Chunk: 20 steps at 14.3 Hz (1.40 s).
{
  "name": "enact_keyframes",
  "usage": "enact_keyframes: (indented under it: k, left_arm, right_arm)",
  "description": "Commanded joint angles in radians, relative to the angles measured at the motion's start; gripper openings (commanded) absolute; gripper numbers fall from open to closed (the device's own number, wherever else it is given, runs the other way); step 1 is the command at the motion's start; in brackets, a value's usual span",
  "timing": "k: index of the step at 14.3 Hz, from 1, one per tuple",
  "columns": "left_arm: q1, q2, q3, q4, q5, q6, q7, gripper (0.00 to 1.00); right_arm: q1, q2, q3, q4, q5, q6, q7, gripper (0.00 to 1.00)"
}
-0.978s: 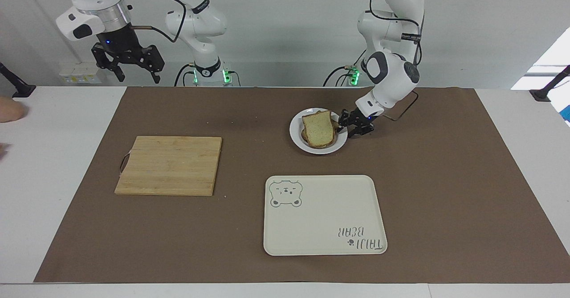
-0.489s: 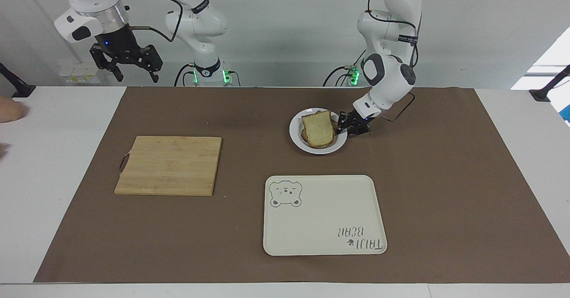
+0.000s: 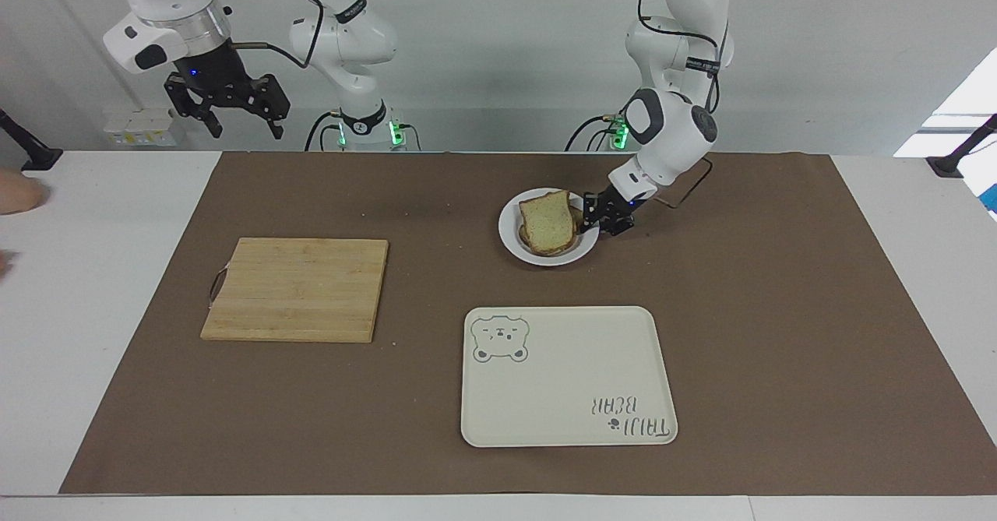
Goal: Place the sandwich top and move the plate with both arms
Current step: 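Slide the white plate with the left gripper onto the bear tray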
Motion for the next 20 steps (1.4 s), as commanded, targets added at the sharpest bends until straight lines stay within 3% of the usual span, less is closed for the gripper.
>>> enact_keyframes:
  k: [1,6,12,18,20]
  left_arm:
    - [0.036,0.031,0.014,0.021,-0.005,-0.071,0.018,0.0]
    - [0.097,0.063,0.016,0.104,-0.005,-0.206,0.019,0.0]
    - [0.205,0.137,0.016,0.275,-0.002,-0.407,0.024,0.0]
    - [0.295,0.193,0.014,0.421,-0.025,-0.533,0.024,0.0]
    - [0.302,0.197,0.016,0.427,-0.066,-0.529,0.024,0.0]
  right_arm:
    - [-0.004,0.018,0.008,0.025,0.016,-0.023,-0.028,1.0]
    - [-0.016,0.008,0.009,0.011,0.017,-0.021,-0.025,1.0]
    - [-0.012,0.008,0.009,0.012,0.02,-0.021,-0.023,1.0]
    - [-0.012,0.008,0.009,0.013,0.02,-0.021,-0.025,1.0]
    - [-0.012,0.008,0.009,0.012,0.02,-0.021,-0.025,1.0]
